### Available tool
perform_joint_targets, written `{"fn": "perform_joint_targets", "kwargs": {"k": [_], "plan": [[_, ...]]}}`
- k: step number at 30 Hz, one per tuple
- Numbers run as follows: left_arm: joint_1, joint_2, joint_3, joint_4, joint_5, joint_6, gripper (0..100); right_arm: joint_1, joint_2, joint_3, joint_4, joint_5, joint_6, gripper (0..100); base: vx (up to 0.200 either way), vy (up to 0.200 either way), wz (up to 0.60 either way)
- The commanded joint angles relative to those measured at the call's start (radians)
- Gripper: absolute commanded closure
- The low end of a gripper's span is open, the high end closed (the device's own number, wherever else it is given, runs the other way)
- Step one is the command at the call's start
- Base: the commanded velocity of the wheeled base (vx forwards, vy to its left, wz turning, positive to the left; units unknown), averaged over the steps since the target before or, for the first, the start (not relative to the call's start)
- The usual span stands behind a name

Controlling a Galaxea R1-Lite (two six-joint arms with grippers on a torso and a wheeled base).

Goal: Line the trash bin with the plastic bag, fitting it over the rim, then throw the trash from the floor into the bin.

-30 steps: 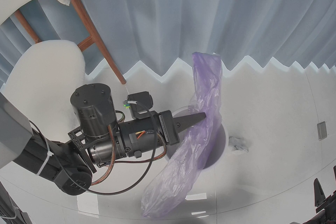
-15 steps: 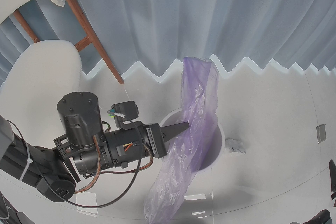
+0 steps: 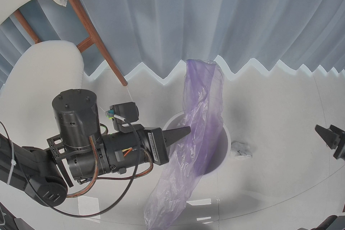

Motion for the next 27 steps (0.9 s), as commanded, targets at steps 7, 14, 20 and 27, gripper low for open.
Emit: {"fn": "perform_joint_targets", "kwargs": {"k": [7, 14, 20, 27], "plan": [[-0.085, -0.103, 0.061, 0.112, 0.024, 0.071, 100, 0.111, 1.017, -0.279, -0.401, 0.062, 0.053, 0, 0.000, 0.000, 0.00], [-0.087, -0.091, 0.061, 0.111, 0.024, 0.083, 100, 0.133, 1.294, -0.430, -0.710, 0.062, -0.019, 100, 0.000, 0.000, 0.00], [-0.085, -0.089, 0.069, 0.112, 0.024, 0.089, 100, 0.205, 1.387, -0.588, -0.719, 0.113, -0.037, 100, 0.000, 0.000, 0.00], [-0.082, -0.092, 0.087, 0.106, 0.025, 0.091, 100, 0.236, 1.554, -0.908, -0.779, 0.133, -0.137, 100, 0.000, 0.000, 0.00]]}}
